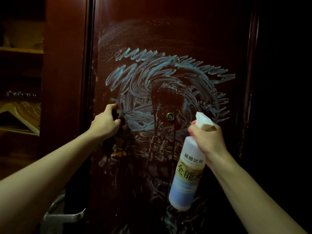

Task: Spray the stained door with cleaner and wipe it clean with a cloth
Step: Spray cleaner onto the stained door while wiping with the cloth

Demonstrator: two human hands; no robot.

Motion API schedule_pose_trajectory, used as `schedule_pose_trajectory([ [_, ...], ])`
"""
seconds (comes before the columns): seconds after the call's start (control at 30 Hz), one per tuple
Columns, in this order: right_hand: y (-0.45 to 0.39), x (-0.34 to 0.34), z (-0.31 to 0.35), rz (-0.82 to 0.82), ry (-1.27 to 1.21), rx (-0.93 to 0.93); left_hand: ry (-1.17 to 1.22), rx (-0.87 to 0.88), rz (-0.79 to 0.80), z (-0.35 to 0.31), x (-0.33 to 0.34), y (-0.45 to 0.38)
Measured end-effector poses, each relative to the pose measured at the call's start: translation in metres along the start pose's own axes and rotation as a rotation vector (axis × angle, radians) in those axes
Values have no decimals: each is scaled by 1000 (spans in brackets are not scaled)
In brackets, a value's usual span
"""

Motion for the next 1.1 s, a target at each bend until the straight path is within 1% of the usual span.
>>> schedule_pose_trajectory([
  [0.17,2,-19,-13,-52,42,40,-5,-30,-1,1,2,0],
  [0.3,11,-21,-21,-29,54,34,-21,4,23,1,1,3],
  [0.47,28,-8,-29,27,93,52,-18,15,22,2,0,9],
  [0.6,39,8,-29,74,59,70,-6,4,25,5,-3,13],
  [0.83,64,40,-22,210,133,-8,-7,0,35,8,-9,22],
  [1.0,83,63,-21,269,84,31,-5,-14,51,15,-13,31],
  [1.1,95,75,-21,315,119,19,-13,-24,53,19,-12,38],
])
Point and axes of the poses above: each hand's wrist, its own y-axis away from the middle knuckle, its own x-axis out of the palm, z = x × y, the point moved 1 cm from there along -y, towards the middle knuckle, and after that the axes turned 1 degree about y, right-handed, at the moved point
